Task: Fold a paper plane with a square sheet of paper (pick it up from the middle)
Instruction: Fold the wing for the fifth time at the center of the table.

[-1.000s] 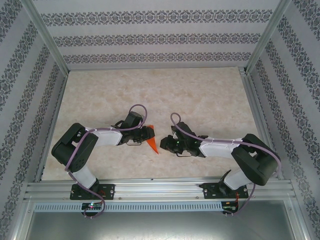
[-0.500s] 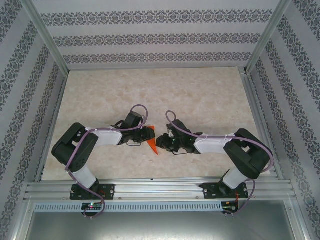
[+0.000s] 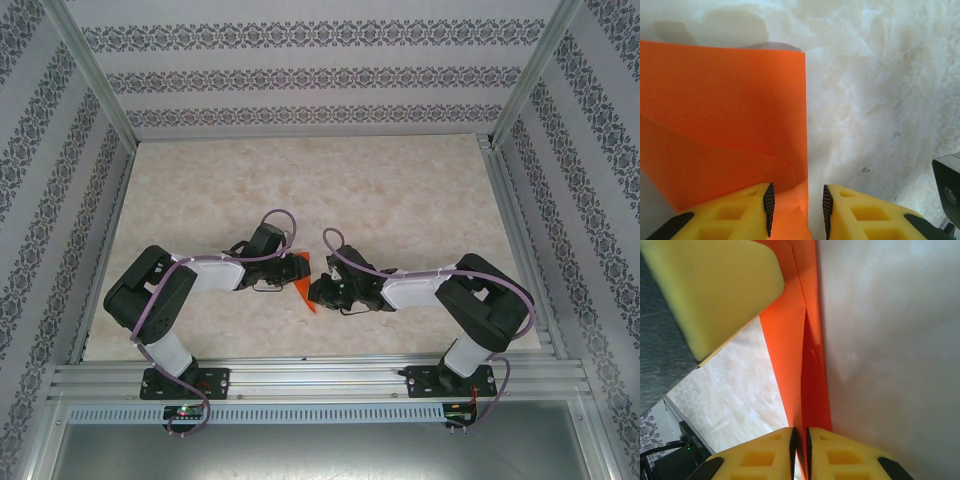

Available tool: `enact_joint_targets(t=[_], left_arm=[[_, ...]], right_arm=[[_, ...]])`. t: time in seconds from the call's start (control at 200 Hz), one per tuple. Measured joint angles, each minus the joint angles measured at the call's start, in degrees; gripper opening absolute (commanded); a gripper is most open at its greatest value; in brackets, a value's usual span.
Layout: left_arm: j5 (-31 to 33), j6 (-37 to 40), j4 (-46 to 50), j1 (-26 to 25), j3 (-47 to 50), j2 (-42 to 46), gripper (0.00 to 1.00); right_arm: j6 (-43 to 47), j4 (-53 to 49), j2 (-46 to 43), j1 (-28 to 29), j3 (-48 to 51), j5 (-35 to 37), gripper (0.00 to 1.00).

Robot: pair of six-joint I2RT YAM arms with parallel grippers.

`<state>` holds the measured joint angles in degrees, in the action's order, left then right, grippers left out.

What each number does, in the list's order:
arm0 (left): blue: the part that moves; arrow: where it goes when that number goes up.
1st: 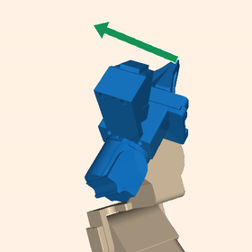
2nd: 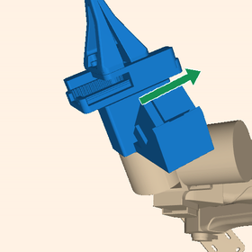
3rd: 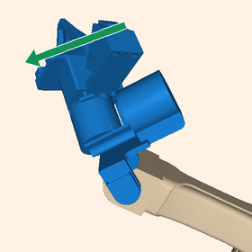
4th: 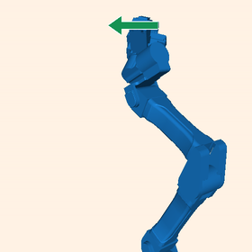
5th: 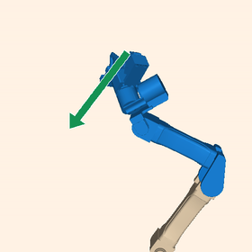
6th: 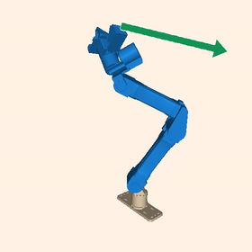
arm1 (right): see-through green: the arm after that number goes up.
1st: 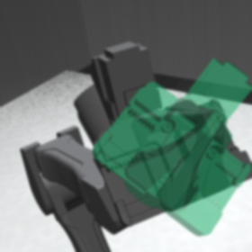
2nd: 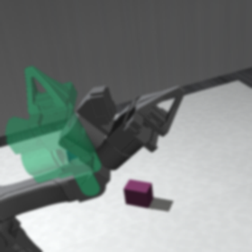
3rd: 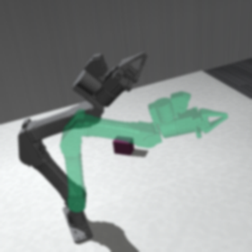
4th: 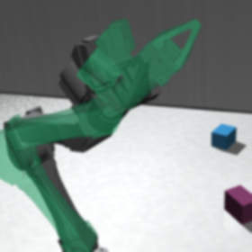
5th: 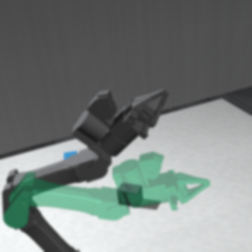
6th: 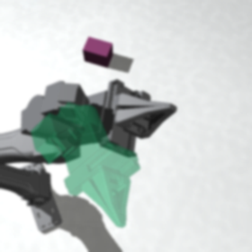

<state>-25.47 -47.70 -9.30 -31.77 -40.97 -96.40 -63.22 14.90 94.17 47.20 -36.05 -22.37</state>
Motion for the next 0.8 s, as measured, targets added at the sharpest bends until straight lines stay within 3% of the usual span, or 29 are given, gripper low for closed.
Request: enact_joint_targets(t=[0.22,0.34,0.555,0.799], left_arm=[[-0.02,0.02,0.00,0.00,0.00,-0.04,0.35],[-0.02,0.00,0.02,0.00,-0.02,-0.07,0.35],[-0.07,0.02,0.04,0.00,-0.04,-0.09,0.36],[-0.28,0.17,0.04,0.00,-0.07,-0.11,0.36]], right_arm=[[0.24,0.11,0.07,1.44,0.00,0.07,0.14],[0.37,-0.31,0.07,1.46,0.00,0.48,0.22],[0.48,-1.88,-3.02,1.66,0.50,2.16,0.25],[0.81,-1.90,-3.21,0.92,0.17,1.60,0.12]])
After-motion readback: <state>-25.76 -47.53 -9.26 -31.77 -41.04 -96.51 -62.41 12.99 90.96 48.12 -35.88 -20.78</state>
